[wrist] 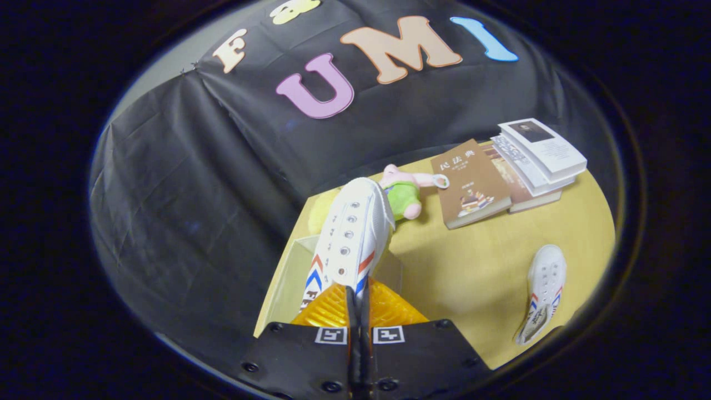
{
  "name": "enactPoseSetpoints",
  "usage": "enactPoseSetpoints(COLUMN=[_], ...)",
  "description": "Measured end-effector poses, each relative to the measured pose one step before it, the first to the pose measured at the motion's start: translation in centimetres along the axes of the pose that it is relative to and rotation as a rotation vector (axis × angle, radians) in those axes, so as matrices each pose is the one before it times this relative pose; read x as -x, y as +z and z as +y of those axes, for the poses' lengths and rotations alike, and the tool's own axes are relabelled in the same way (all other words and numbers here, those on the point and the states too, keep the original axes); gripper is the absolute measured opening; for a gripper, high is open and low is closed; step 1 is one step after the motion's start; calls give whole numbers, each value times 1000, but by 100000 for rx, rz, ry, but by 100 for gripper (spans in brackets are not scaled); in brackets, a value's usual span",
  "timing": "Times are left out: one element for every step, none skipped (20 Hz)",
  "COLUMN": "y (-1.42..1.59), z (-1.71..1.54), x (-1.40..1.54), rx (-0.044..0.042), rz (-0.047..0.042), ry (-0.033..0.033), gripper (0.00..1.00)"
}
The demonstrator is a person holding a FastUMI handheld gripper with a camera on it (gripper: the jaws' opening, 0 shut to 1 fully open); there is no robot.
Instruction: Open the storage box then place both shoes into the box .Put the left shoe in first, then the right shoe, with the right side of both shoes facing outward in a uniform manner.
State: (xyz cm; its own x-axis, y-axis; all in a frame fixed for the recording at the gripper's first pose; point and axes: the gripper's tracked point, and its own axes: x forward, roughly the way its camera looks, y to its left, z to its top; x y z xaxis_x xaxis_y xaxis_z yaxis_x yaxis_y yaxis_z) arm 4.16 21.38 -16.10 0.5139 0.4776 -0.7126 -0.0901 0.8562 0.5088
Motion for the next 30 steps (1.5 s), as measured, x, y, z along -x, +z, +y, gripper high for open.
enactPoseSetpoints(y=[-469,-436,-553,-505,-627,-498,-607,-466,-537,-393,-417,-330,-415,61,-190,-200,-197,-272,-285,-151,-144,-18,-15,66,-49,22,-123,-159,-587,-571], z=[676,741,767,614,663,553,478,452,314,308,215,124,139,102,76,125,2,74,154,9,39,20,124,41,5,70,48,266,355,658], x=[-491,-623,-564,-686,-626,-724,-700,-730,-652,-771,-605,-670,-659,-563,-406,-338,-174,-169,-21,-160,-86,9,99,33,84,-49,-1,-68,-55,-15], rx=[591,442,595,296,641,569,607,501,244,375,429,595,443,712,128,162,950,1812,1800,916,-24,-1018,-1186,-661,-42,470,364,-178,-451,-22], rz=[1241,856,982,1048,1283,1084,1162,1125,802,948,571,857,772,-435,294,583,231,34,-43,-299,-386,-233,-385,-356,-219,-532,-442,126,892,1032], ry=[494,246,338,204,264,69,61,-41,-192,-468,-721,-901,-848,-460,-274,-358,-495,-613,-383,-276,-172,68,240,104,1,-98,-68,677,1395,1642], gripper=[3,3,3,3,3,3,3,3,3,3,3,3,3,3,3,3,3,3,3,3,3,3,3,3,3,3,3,3,3,3])
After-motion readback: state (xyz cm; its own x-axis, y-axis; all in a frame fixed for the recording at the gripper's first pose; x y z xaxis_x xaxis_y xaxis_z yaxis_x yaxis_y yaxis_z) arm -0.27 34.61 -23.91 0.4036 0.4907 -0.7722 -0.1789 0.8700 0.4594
